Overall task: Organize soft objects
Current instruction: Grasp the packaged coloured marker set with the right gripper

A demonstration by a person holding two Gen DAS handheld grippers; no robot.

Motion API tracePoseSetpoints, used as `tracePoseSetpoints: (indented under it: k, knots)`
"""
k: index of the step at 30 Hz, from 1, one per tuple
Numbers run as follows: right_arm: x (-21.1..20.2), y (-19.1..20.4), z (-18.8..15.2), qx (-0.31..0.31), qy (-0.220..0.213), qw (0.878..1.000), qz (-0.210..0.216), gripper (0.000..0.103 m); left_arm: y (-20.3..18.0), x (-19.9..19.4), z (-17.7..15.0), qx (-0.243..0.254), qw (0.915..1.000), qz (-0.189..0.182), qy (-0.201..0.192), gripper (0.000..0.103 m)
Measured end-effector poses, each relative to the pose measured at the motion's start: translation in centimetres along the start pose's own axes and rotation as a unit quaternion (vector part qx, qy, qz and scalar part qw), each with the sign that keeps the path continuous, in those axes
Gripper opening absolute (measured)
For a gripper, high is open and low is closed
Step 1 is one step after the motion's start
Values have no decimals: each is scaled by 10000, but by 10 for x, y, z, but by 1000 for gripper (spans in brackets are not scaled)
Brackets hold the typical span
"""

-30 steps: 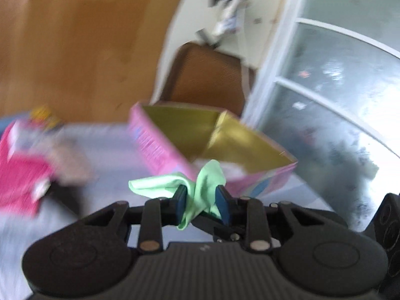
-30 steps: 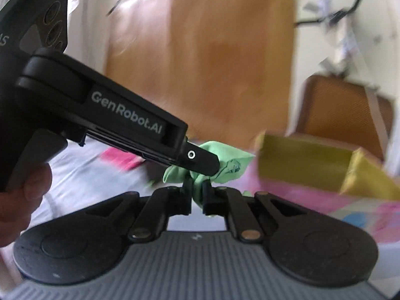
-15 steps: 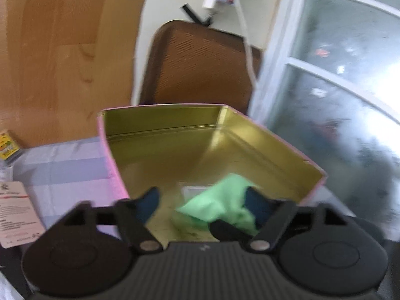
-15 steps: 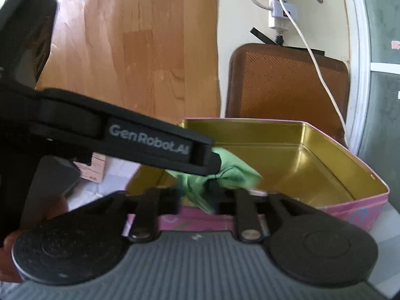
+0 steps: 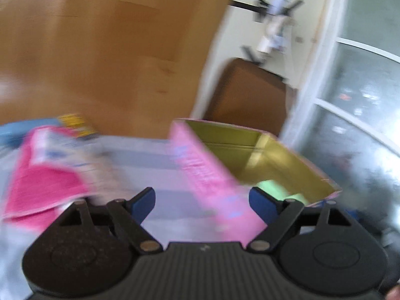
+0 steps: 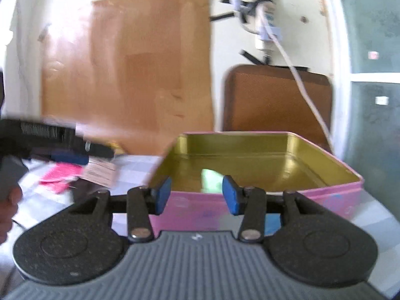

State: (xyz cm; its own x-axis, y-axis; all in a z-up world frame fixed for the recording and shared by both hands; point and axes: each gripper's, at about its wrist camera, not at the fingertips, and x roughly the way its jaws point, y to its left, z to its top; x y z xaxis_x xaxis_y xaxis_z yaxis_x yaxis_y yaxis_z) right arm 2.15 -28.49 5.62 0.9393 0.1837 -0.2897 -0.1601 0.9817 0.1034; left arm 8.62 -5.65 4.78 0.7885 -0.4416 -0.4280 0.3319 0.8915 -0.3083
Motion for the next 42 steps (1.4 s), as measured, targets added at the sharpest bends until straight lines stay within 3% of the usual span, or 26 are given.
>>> tracePoseSetpoints:
  k: [4, 7, 9, 11, 13, 20, 22, 23, 25, 29, 33, 36, 40, 42]
  knots:
    - [8, 34, 3, -90, 233, 9953, 932, 48, 50, -27, -18, -93, 9956, 929, -81, 85]
    - [32, 66, -3, -233, 661, 9889, 1309, 48, 84, -35, -28, -142, 9829, 1834, -20, 84]
    - [50, 87, -5, -377, 877, 9852, 1422, 48, 103, -40, -34, -361, 9790, 2004, -56, 83]
    - [69, 105, -3, -568, 980, 9829, 1452, 48, 120, -48, -33, -876, 9803, 1761, -181, 84]
    - [89, 122, 1, -865, 973, 9811, 1429, 48, 125, -55, -36, -1052, 9792, 1700, -359, 84]
    - [143, 166, 11, -1454, 1091, 9740, 1349, 47, 128, -59, -37, -1104, 9801, 1577, -491, 85]
    - [160, 169, 10, -1464, 1264, 9736, 1215, 34, 124, -60, -37, -1022, 9808, 1575, -534, 87]
    - [167, 166, 9, -1385, 1388, 9738, 1150, 17, 124, -59, -37, -991, 9811, 1569, -546, 87]
    - [169, 153, 14, -957, 1395, 9801, 1040, 15, 124, -59, -37, -948, 9818, 1546, -557, 88]
    - [139, 122, 26, -228, 1296, 9859, 1037, 5, 125, -60, -37, -967, 9827, 1475, -575, 88]
    - [80, 81, 28, 789, 1324, 9755, 1569, 3, 124, -63, -37, -954, 9835, 1400, -629, 88]
    - [33, 56, 10, 1152, 1391, 9682, 1731, 3, 119, -63, -36, -859, 9868, 1241, -586, 88]
    - [-10, 23, -20, 1294, 1505, 9719, 1262, 3, 97, -59, -36, -455, 9933, 980, -402, 88]
    - [-24, 12, -31, 1137, 1484, 9776, 972, 10, 83, -55, -36, -352, 9963, 733, -295, 88]
